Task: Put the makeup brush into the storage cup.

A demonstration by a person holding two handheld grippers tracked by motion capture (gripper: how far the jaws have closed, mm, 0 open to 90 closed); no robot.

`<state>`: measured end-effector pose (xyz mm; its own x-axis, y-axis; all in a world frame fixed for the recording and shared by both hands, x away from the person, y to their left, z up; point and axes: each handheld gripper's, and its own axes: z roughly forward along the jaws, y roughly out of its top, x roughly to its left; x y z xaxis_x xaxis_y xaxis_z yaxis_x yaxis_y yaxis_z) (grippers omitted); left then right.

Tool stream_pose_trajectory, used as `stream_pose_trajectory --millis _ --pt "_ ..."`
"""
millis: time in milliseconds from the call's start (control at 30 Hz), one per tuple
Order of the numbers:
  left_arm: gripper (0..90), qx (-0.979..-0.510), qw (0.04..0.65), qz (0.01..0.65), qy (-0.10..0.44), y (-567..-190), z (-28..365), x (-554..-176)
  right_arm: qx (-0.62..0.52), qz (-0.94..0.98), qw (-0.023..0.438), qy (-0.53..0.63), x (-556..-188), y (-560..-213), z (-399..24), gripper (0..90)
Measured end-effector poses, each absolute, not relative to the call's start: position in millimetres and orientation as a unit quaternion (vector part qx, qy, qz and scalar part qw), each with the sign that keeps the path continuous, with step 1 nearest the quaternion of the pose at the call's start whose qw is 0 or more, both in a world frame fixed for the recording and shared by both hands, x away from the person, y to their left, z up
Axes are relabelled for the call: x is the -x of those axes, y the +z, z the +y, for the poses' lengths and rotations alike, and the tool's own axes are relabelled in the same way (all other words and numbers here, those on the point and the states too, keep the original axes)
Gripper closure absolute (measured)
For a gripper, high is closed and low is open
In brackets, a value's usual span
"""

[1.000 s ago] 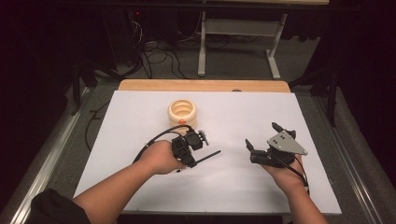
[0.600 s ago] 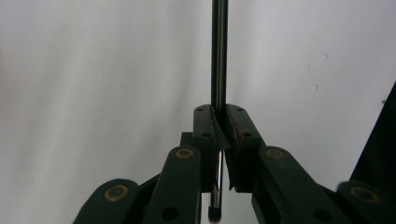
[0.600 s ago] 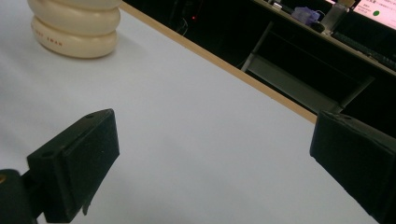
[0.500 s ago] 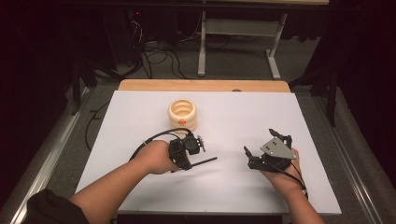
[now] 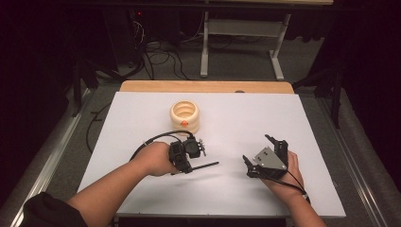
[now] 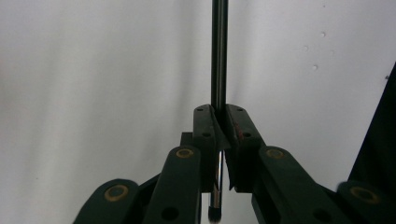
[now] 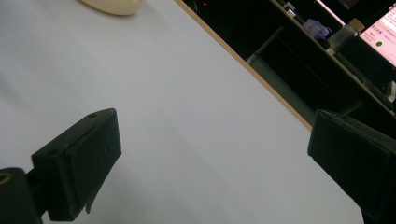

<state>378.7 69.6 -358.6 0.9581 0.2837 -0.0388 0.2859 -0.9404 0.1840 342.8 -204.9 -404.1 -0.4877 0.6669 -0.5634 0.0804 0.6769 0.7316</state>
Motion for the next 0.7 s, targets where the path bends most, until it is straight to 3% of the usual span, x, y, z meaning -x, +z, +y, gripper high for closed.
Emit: stream_pose_trajectory --millis 700 --pt "83.8 -0.985 0.094 0.146 -0.004 -354.5 68.5 -378.4 -0.134 0.818 0.489 0.273 -332.5 -413.8 -188.4 7.7"
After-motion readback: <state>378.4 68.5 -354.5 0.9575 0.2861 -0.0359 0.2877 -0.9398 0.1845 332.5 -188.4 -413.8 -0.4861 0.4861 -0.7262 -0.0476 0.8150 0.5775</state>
